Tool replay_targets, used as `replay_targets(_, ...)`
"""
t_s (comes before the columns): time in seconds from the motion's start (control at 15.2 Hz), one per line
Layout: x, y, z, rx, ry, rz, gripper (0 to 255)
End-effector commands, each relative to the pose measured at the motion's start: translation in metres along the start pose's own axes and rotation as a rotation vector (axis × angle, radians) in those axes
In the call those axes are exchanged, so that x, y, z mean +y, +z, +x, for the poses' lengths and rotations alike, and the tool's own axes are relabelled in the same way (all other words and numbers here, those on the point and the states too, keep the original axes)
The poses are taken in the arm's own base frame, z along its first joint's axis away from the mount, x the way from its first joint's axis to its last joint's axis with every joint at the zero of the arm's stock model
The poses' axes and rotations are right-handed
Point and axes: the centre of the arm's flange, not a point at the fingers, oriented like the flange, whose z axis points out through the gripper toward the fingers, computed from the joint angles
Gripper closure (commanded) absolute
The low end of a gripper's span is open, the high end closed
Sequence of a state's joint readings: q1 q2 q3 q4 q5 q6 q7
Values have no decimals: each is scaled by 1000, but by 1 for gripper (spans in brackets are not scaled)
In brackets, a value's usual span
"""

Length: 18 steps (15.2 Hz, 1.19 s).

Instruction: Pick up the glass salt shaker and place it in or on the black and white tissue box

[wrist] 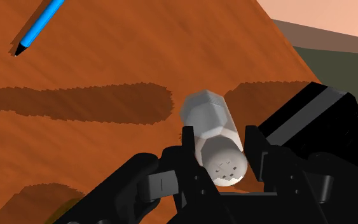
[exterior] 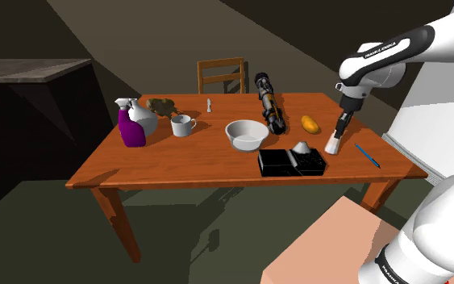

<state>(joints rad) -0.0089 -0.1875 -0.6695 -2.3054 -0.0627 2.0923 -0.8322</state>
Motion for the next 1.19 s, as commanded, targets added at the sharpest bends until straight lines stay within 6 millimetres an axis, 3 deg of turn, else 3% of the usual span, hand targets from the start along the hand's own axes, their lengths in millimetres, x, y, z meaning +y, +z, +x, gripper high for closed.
replay_targets(0.0,-1,-11,-1,0,0,0,255)
replay_targets(1.12,-9,-100,-1,0,0,0,255)
